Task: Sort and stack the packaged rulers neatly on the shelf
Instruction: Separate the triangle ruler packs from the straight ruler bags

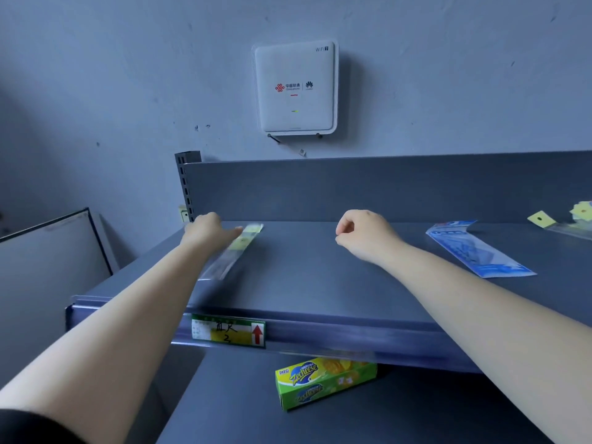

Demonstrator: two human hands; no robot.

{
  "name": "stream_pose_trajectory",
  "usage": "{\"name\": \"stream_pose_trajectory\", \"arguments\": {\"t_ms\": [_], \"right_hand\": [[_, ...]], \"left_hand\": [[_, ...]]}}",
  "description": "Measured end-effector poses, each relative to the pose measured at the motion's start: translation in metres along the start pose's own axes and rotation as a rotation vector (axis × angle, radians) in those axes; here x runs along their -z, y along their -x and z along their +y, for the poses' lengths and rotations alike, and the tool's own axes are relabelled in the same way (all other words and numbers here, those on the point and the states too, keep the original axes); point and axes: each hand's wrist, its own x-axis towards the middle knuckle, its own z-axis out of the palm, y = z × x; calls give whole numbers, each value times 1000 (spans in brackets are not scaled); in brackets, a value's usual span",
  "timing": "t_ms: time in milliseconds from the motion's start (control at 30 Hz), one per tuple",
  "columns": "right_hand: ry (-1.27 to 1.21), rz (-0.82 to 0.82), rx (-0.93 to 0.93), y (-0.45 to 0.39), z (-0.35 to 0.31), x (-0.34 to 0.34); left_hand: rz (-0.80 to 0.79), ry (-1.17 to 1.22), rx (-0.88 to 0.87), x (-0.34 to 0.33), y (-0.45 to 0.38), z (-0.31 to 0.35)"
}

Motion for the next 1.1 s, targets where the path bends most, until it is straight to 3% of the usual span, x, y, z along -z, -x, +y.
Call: {"name": "stream_pose_trajectory", "arguments": {"t_ms": [200, 300, 500, 833, 1100], "right_hand": [[76, 31, 19, -2, 21, 20], [181, 59, 23, 5, 38, 41], [496, 50, 25, 26, 93, 96], [438, 46, -153, 59, 215, 190], [517, 91, -256, 78, 303, 256]], "left_hand": [[-23, -85, 6, -13, 4, 6], [-11, -120, -118, -25, 14, 41], [45, -406, -492, -76, 63, 154], [-32, -302, -710, -168, 137, 317], [-138, -292, -783, -224, 182, 399]]}}
